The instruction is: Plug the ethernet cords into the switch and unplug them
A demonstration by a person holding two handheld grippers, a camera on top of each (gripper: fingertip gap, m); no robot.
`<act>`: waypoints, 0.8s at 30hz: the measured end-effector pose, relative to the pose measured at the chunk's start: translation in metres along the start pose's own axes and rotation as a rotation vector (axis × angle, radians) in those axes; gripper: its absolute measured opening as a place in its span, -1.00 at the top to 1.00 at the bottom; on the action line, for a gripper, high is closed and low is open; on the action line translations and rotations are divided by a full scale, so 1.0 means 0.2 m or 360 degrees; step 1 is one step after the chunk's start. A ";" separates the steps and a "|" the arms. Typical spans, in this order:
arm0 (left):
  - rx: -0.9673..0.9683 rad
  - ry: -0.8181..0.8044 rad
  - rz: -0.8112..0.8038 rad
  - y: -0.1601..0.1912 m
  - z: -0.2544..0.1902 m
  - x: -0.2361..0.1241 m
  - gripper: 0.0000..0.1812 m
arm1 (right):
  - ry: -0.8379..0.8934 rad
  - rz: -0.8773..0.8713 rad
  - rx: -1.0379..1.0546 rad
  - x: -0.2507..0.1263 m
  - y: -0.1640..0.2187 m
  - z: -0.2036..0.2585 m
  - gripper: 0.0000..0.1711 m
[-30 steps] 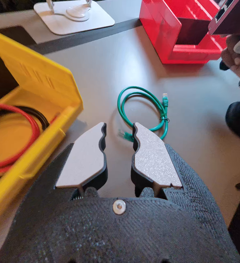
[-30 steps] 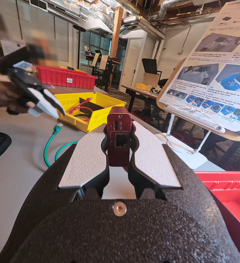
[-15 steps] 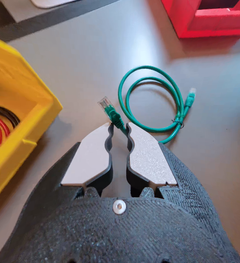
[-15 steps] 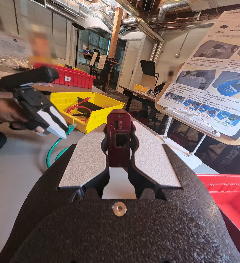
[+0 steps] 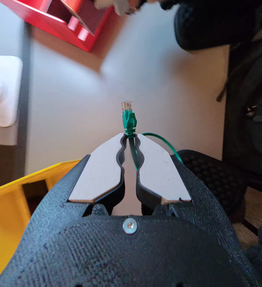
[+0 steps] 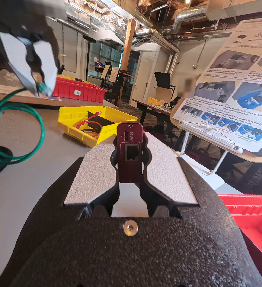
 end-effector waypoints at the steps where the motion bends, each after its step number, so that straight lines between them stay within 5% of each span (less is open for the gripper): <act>1: -0.0007 0.0095 0.0030 0.00 0.02 0.12 0.89 | -0.0028 -0.0003 -0.0023 0.00 0.00 0.01 0.69; 5: -0.0116 0.0312 0.0008 0.07 0.08 0.63 0.89 | -0.0257 -0.0017 -0.0032 0.01 0.02 0.04 0.69; 8: -0.0214 0.0301 -0.0158 0.09 0.13 0.80 0.89 | -0.0369 -0.0009 -0.0002 0.00 0.03 0.05 0.68; 17: -0.0199 0.0070 -0.1152 -0.09 0.05 0.67 0.48 | -0.0628 -0.0250 0.0274 0.05 0.01 0.14 0.69; 24: 0.0085 -0.0225 -0.1037 -0.10 -0.03 0.65 0.68 | -0.0746 0.0041 0.0098 0.12 0.04 0.23 0.69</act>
Point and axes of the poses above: each gripper's, where its closed fingertips meet, x out along the fingers, y out of its underside, z = x × y across the jaws, the point moved 10 cm from there along -x, back along the fingers, and after that the axes turned 7 degrees about z, right-handed, at the moved point
